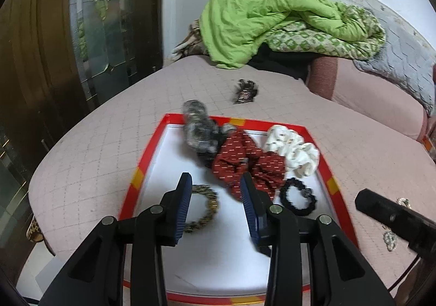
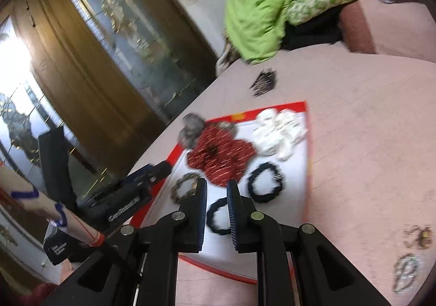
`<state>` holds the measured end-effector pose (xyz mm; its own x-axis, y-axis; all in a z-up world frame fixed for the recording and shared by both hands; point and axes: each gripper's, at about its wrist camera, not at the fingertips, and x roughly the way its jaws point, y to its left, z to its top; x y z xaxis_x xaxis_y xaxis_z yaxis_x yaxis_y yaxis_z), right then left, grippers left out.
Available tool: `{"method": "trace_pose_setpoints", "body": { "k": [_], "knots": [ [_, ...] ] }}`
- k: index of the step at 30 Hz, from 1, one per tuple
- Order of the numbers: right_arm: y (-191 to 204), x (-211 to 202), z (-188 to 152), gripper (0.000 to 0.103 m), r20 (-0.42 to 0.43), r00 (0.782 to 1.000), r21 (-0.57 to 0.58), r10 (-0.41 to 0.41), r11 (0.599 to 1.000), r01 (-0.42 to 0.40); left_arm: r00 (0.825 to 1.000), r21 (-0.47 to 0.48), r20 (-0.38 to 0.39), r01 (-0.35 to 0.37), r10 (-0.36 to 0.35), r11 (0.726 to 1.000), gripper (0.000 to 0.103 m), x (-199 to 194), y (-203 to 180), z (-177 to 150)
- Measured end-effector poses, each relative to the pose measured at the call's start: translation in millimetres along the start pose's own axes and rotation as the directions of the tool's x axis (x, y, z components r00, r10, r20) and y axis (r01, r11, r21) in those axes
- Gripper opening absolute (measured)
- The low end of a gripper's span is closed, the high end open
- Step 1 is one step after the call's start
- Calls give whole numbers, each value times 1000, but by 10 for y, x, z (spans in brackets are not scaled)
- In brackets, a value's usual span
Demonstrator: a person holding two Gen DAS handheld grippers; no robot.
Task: Organize jewelry
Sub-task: 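Move both grippers back to the bed and grasp the gold pendant with the left gripper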
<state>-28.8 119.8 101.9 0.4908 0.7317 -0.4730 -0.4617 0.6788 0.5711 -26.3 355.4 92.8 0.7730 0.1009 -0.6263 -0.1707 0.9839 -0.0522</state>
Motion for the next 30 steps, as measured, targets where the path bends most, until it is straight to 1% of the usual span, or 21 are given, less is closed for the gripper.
{"method": "trace_pose_setpoints", "body": {
  "k": [2,5,7,9,11,13,15,16,17,19,21,23,24,27,28,30],
  "knots": [
    [-94,-88,24,17,8,1000,25,-26,999,26,1000,18,1,20,-20,1000,37,-5,-106,10],
    [-270,-321,53,17,37,995,48,-88,995,86,997,64,0,76,-76,995,38,-31,-374,-1],
    [-425,-542,71,19,60,988,68,-142,988,137,995,108,0,101,-102,989,39,-53,-546,-21],
    [-594,-760,81,22,84,979,91,-185,980,178,989,162,-10,146,-146,976,41,-71,-757,-56],
    [-791,-996,81,25,104,966,120,-236,967,224,981,223,-31,195,-193,955,43,-94,-1009,-117],
    [-1021,-1239,73,25,121,950,165,-287,950,266,970,257,-56,243,-237,935,44,-111,-1195,-159],
    [-1286,-1490,49,25,136,932,231,-335,926,299,952,285,-98,307,-291,908,44,-124,-1407,-226],
    [-1437,-1614,29,25,141,923,273,-358,910,312,941,298,-121,338,-316,893,44,-131,-1506,-266],
    [-1520,-1684,19,25,143,919,296,-368,902,315,927,313,-147,374,-345,873,44,-137,-1627,-310],
    [-1742,-1830,-17,25,135,910,358,-393,875,325,906,344,-186,423,-381,838,44,-150,-1837,-376],
    [-1854,-1890,-28,25,125,908,383,-401,863,329,890,374,-213,456,-404,808,44,-148,-2024,-429],
    [-1923,-1930,-34,25,119,909,396,-400,858,326,878,388,-238,477,-414,788,44,-134,-2188,-480],
    [-1947,-1948,-32,25,120,911,402,-395,858,320,866,386,-263,499,-425,776,44,-101,-2277,-502],
    [-1970,-1975,-21,25,125,914,404,-386,861,309,845,376,-319,528,-429,761,44,24,-2520,-571],
    [-1983,-1981,-14,26,124,917,404,-380,863,304,841,376,-330,533,-428,758,44,68,-2578,-589],
    [-2007,-1968,-10,26,123,919,410,-373,863,296,842,382,-350,529,-411,758,44,161,-2675,-635]
  ]
}}
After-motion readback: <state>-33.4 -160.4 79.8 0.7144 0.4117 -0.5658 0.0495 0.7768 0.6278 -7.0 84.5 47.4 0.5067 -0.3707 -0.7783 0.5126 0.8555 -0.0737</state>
